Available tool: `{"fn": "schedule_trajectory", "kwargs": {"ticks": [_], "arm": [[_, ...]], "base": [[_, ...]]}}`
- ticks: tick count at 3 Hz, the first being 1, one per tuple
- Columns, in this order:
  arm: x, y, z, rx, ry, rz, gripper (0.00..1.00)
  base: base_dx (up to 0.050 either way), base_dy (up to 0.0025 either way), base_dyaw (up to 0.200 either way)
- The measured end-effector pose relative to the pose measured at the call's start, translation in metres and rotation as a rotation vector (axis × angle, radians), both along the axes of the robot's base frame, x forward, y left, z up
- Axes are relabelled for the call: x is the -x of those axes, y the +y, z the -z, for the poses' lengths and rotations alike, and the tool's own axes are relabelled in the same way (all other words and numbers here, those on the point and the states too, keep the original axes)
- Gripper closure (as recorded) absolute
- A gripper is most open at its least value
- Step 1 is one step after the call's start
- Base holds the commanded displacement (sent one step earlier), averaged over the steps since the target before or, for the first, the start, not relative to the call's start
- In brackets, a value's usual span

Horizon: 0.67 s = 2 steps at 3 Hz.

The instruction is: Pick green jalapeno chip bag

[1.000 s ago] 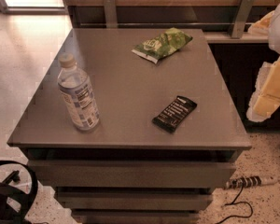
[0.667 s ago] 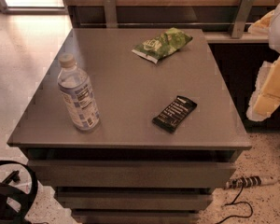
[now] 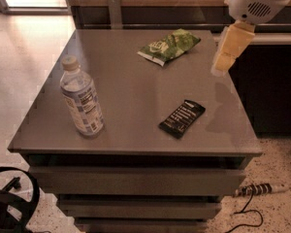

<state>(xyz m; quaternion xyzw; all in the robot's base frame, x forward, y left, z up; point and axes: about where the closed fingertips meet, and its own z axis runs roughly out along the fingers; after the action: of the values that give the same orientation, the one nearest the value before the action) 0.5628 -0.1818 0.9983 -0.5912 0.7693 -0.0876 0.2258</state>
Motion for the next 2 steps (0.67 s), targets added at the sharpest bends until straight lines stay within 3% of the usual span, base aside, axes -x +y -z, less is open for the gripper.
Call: {"fn": "schedule_trajectory", "kwargs": {"ticks": [1,2], "arm": [[-0.076,0.029,0.000,-0.045,-0.050,-0.020,0.00],[-0.140,0.059,0.009,-0.096,-0.068,-0.037,0.00]], "base": [[0.000,0.00000,0.000],[0.000,0.00000,0.000]]}}
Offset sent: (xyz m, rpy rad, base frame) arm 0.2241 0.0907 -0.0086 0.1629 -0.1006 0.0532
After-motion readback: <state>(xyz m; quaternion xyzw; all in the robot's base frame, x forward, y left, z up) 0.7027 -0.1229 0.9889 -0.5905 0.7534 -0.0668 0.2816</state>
